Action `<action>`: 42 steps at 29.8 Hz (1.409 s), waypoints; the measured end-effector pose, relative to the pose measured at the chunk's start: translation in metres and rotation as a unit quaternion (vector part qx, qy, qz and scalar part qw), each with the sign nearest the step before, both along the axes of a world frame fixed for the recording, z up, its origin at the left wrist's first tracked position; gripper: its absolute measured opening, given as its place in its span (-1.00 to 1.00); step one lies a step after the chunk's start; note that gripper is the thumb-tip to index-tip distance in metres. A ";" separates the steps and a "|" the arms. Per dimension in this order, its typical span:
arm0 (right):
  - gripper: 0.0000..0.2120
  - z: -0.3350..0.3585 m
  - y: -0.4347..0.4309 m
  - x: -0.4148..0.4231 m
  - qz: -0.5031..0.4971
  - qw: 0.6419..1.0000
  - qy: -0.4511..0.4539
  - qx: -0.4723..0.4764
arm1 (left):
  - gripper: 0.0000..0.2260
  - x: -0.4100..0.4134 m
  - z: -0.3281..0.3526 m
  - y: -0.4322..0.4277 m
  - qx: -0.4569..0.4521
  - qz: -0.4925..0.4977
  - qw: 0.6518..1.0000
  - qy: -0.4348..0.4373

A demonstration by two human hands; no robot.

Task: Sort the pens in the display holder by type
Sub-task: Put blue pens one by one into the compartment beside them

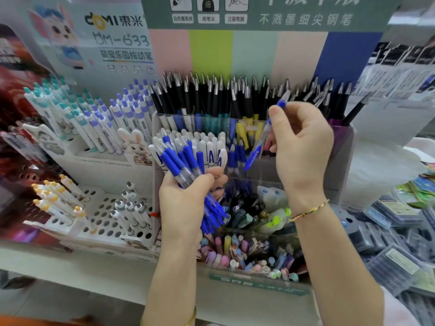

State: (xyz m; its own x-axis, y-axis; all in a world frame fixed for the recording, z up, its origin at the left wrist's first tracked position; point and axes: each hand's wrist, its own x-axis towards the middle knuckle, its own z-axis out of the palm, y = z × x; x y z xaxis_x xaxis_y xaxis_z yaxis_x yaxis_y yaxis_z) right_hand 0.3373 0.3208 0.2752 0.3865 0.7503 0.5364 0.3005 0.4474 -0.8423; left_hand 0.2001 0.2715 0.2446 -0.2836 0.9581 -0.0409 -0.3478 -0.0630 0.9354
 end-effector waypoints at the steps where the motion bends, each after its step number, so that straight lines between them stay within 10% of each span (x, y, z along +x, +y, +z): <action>1: -0.92 -0.002 0.000 -0.002 -0.006 0.999 -0.035 -0.001 | -0.77 -0.001 0.001 0.000 0.002 0.000 1.000 -0.002; 12: -0.81 -0.037 -0.006 -0.024 0.013 0.936 -0.303 -0.178 | -0.79 0.001 0.002 -0.005 -0.006 -0.017 1.000 -0.004; 29: -0.86 -0.009 -0.017 -0.018 0.178 0.964 -0.144 -0.137 | -0.79 0.011 0.003 -0.004 -0.010 -0.085 0.996 -0.010; 35: -0.79 -0.003 -0.011 -0.015 0.053 0.997 -0.023 -0.050 | -0.84 0.004 0.002 0.001 -0.019 0.012 1.000 -0.011; 42: -0.87 -0.005 -0.004 -0.012 -0.075 0.987 -0.121 0.070 | -0.84 0.001 0.003 0.000 -0.018 -0.002 0.999 -0.030</action>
State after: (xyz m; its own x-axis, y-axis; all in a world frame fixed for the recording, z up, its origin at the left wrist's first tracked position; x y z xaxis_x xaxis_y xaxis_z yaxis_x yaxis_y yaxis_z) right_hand 0.3250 0.3171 0.2701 0.3345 0.6074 0.7206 0.5571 0.4892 -0.6710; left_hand 0.2009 0.2711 0.2475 -0.2756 0.9568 -0.0922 -0.4028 -0.0279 0.9149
